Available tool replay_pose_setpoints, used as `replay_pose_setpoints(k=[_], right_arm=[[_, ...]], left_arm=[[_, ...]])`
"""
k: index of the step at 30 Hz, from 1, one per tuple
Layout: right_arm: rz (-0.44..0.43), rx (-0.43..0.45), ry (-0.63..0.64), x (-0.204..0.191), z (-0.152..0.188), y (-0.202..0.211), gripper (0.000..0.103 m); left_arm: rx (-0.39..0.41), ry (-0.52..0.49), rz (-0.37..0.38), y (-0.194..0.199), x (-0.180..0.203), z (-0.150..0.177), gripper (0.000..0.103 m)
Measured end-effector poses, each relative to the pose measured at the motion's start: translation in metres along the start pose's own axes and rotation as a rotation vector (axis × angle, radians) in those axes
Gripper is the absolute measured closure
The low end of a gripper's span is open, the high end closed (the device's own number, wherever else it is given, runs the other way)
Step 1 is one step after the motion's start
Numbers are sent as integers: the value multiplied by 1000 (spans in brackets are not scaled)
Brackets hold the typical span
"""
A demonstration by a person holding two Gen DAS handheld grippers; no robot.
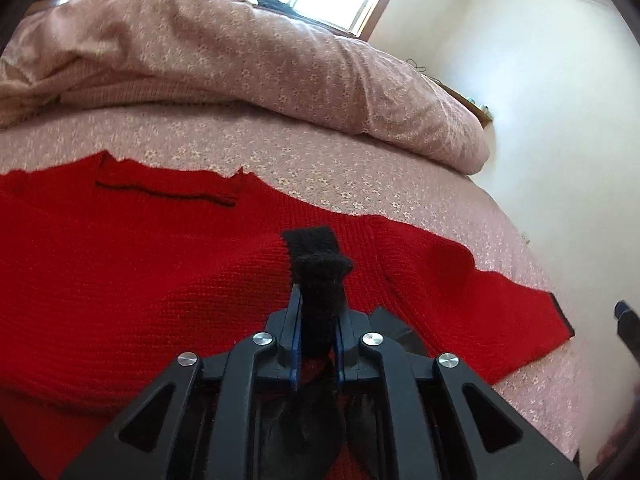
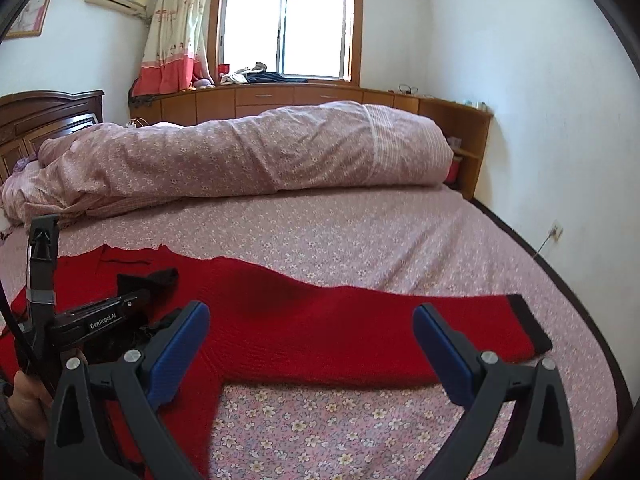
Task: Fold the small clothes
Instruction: 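Fold the held sleeve across the cardigan body and open the left gripper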
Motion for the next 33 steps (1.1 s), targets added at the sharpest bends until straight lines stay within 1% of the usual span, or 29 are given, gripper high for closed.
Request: replay_pose_setpoints(k=[1, 3, 6, 9, 12, 20, 21, 22, 23, 24, 26, 29, 31, 33], right_arm=[[-2, -3, -6, 0, 1, -1, 0], [-4, -14, -19, 1, 2, -4, 0], [-18, -27, -40, 1, 4, -7, 0], [-28, -29, -48, 1, 5, -7, 0], [-27, -29, -40, -1, 3, -6, 0], [-22, -43, -24, -2, 5, -8, 0], [-24, -46, -31, -1, 6, -9, 0], [-27, -49, -38, 0, 7, -9, 0], [-34, -52, -51, 2, 8, -9, 0], [-40, -53, -61, 4, 8, -9, 0], [-54, -56, -94, 12, 11, -10, 0], [-70, -61, -163, 30, 19, -9, 0], [-83, -67, -217, 47, 26, -9, 0], [-83, -74, -272, 73, 36, -8, 0]], left_arm=[[-14, 7, 8, -2, -1, 1, 93], [-30, 9, 1, -5, -3, 3, 92], [-21, -3, 4, -3, -1, 4, 92], [-9, -50, 20, 7, 5, 6, 93], [0, -61, 30, 15, 5, 5, 98], [-46, -124, 39, 22, 5, 15, 98], [-53, -131, 29, 21, 6, 16, 97], [-65, -139, 10, 19, 6, 17, 89], [-89, -146, 2, 18, 6, 20, 77], [-110, -148, 14, 18, 7, 23, 74], [-135, -147, 55, 26, 12, 29, 72], [-147, -143, 99, 42, 19, 33, 68], [-151, -117, 109, 49, 18, 32, 68], [-138, -88, 107, 57, 12, 25, 67]])
Point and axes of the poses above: each gripper's, at about its wrist camera, not at the fingertips, and y roughly against the way its jaws point, x to its right, z to its underside, the point moved 6 cm from there along -y, roughly the way its jaws point, and after that the axes turned 13 degrees about y, right-handed, at the moved point
